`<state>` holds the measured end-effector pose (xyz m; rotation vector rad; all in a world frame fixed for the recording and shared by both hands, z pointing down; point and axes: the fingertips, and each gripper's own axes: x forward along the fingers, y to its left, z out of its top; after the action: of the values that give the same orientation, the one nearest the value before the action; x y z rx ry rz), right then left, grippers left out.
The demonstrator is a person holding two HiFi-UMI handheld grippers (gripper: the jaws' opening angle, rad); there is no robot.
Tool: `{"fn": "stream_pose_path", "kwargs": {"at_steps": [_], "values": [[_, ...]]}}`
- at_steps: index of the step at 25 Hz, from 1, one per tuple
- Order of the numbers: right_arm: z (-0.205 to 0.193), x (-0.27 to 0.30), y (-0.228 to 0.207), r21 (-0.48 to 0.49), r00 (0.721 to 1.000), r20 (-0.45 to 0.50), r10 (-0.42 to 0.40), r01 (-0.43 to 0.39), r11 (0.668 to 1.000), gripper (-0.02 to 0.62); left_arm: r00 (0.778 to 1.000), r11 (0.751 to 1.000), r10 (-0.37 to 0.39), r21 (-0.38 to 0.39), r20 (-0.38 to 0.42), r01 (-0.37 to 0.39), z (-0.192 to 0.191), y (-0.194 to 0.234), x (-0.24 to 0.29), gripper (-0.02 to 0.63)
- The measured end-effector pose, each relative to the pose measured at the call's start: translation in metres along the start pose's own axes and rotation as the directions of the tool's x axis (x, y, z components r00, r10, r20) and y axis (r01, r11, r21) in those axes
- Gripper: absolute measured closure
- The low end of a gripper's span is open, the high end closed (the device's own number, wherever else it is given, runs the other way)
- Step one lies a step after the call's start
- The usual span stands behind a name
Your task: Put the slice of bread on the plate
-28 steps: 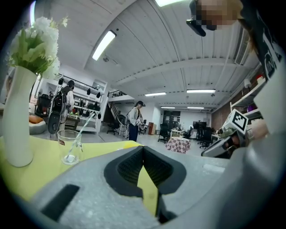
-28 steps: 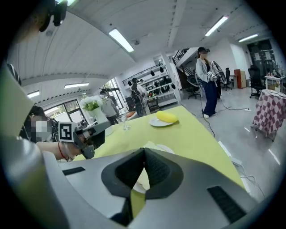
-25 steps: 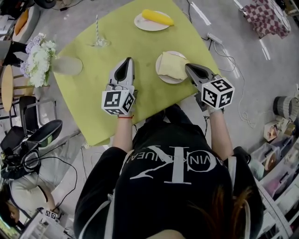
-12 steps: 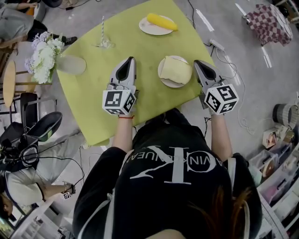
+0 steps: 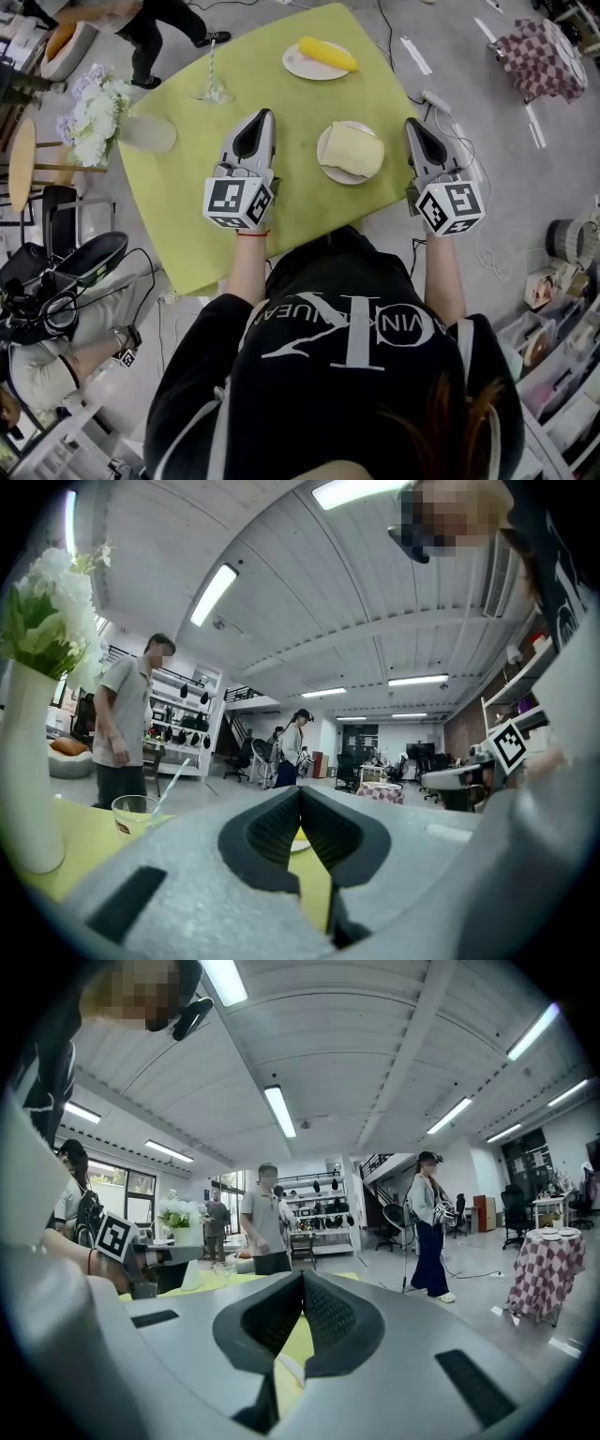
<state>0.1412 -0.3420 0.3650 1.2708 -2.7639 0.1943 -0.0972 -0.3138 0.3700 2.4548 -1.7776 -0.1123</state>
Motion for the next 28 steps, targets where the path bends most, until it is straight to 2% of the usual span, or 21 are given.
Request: {"fn": "stream_pose_path", "kwargs": {"at_steps": [14, 28], "values": [[0.028, -0.01, -0.013, -0.011, 0.995, 0.099, -0.028, 0.029, 1.0, 0.595, 0.999, 1.0, 0.005, -0.003, 0.052, -0.005, 0.028, -0.004, 0.002, 0.601], [0.034, -0.004, -0.012, -0.015, 0.992, 0.125, -0.033, 0.035, 0.999, 0.595, 0.998, 1.0, 0.014, 0.005, 0.057, -0.014, 0.034, 0.005, 0.002, 0.601]]}}
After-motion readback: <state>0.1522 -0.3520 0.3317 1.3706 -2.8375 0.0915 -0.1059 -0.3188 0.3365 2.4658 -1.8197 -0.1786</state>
